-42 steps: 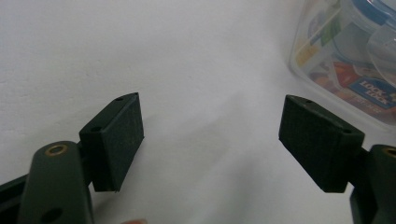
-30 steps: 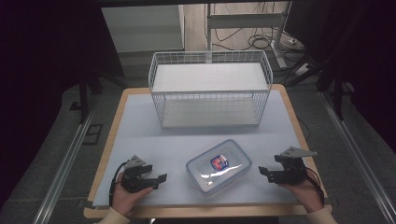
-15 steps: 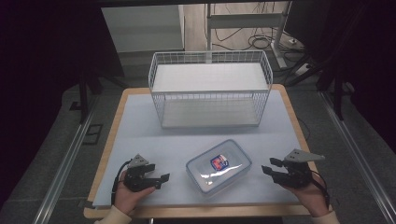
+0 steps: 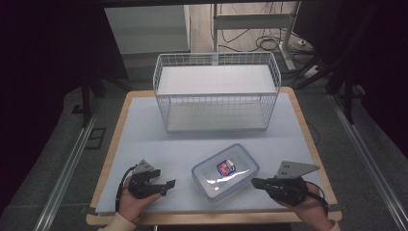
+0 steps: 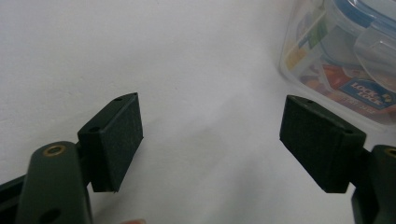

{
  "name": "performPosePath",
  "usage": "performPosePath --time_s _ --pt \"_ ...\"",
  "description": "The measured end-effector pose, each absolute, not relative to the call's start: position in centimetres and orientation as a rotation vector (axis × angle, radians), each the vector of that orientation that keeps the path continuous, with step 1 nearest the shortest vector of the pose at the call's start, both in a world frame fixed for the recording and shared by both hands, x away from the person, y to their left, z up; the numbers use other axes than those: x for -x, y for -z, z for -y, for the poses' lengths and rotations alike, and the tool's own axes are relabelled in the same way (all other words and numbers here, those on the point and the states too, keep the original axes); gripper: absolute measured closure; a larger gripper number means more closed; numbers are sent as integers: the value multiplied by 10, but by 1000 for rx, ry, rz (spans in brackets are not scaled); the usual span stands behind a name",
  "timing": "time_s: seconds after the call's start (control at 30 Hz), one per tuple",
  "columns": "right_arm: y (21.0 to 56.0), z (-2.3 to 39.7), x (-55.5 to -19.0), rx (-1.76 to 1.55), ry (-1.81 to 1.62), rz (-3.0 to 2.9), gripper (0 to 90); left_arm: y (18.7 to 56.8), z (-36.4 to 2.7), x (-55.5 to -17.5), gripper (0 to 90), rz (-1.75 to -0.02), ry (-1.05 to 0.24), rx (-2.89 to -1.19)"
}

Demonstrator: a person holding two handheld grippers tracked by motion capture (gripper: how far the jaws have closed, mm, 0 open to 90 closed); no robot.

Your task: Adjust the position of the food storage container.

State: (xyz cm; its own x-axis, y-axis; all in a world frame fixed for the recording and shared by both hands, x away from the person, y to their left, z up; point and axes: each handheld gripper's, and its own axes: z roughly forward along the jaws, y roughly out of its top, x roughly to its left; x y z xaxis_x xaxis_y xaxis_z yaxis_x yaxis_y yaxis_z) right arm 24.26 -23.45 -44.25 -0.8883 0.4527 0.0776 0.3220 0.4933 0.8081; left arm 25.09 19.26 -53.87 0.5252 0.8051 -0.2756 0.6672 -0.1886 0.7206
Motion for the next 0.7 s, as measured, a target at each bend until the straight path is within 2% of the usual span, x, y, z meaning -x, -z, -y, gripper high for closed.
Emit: performPosePath --time_s 0.4,0.7 --pt "472 169 -229 -464 -1231 -2814 898 539 -195 -251 210 -1211 -204 -1919" --pt "483 151 -232 -434 -1177 -2833 899 540 -196 -252 210 -1215 -202 -1919"
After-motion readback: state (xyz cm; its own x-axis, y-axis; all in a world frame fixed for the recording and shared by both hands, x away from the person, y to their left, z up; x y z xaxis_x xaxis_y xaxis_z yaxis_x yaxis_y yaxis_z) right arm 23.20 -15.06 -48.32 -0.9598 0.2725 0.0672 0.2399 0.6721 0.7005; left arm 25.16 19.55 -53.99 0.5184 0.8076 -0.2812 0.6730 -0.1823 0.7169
